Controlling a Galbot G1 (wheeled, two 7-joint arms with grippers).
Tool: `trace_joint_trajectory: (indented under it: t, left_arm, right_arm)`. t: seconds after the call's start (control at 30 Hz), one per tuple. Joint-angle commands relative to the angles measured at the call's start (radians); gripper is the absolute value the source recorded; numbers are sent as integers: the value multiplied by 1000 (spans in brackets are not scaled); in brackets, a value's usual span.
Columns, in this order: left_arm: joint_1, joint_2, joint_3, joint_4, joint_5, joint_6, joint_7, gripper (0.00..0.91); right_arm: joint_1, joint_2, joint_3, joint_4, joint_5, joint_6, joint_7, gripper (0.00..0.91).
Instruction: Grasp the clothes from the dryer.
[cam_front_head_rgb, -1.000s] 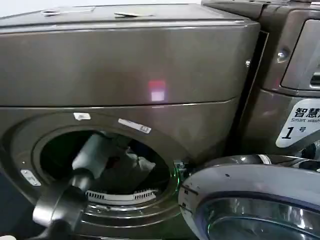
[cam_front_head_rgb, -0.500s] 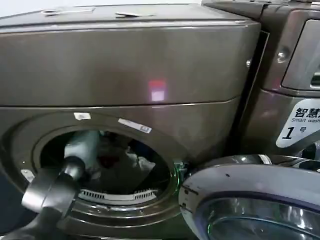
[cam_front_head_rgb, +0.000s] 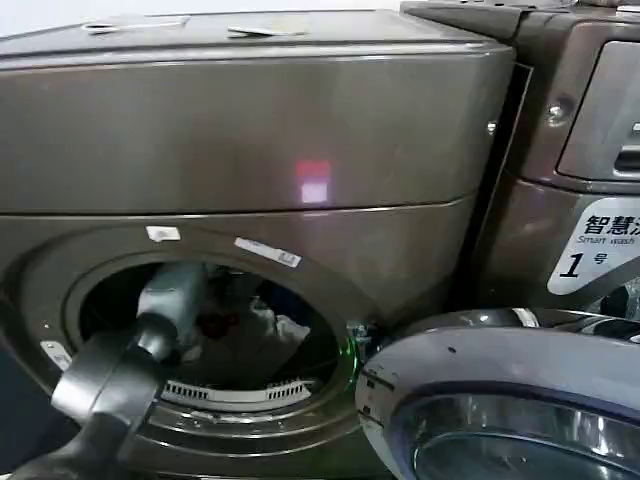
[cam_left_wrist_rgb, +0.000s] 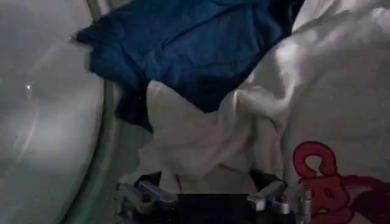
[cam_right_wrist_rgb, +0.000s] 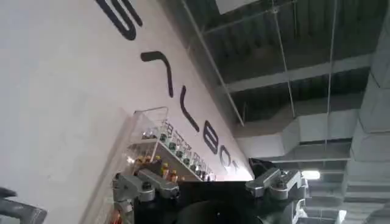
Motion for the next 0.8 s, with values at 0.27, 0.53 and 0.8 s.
trace_joint_trajectory:
  t: [0.27,0.53,0.8]
  left_arm:
    - [33,6,-65,-45,-94,24,-24,0]
    - [135,-4,-212,-218,-345,81,-251,0]
    - [308,-8,-306,-476,-770,103,-452,0]
  right_arm:
    - [5,9,-8,8,0,1,4,907]
    - [21,13,-24,18,-2,2,7,907]
    - [36,11,-38,19,-7,4,8,907]
